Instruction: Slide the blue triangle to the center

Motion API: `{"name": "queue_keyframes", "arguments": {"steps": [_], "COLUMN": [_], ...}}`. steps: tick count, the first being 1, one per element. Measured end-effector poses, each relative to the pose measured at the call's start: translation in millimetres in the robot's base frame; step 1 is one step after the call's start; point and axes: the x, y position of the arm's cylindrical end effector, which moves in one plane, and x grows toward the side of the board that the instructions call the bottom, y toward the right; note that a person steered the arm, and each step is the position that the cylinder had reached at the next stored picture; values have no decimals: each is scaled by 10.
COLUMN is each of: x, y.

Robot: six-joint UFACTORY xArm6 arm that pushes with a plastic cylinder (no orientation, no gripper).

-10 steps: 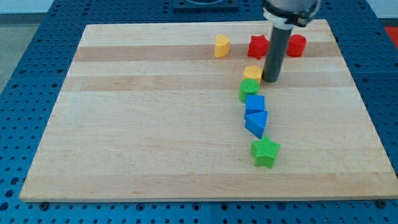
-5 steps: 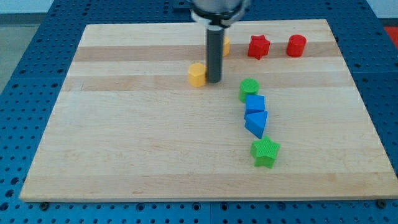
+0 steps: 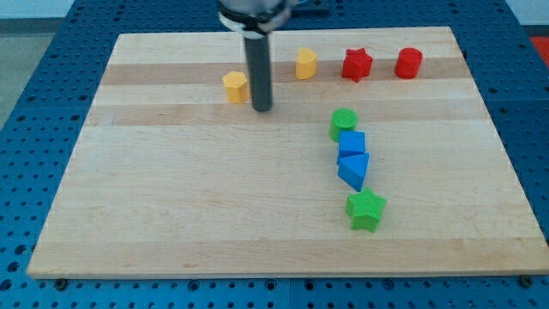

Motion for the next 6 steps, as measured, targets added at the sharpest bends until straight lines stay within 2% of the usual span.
{"name": "queue_keyframes", "arguments": {"steps": [1, 2, 3, 4, 6], "x": [75, 104, 64, -131, -105], "y": [32, -180, -448, -427, -752]}}
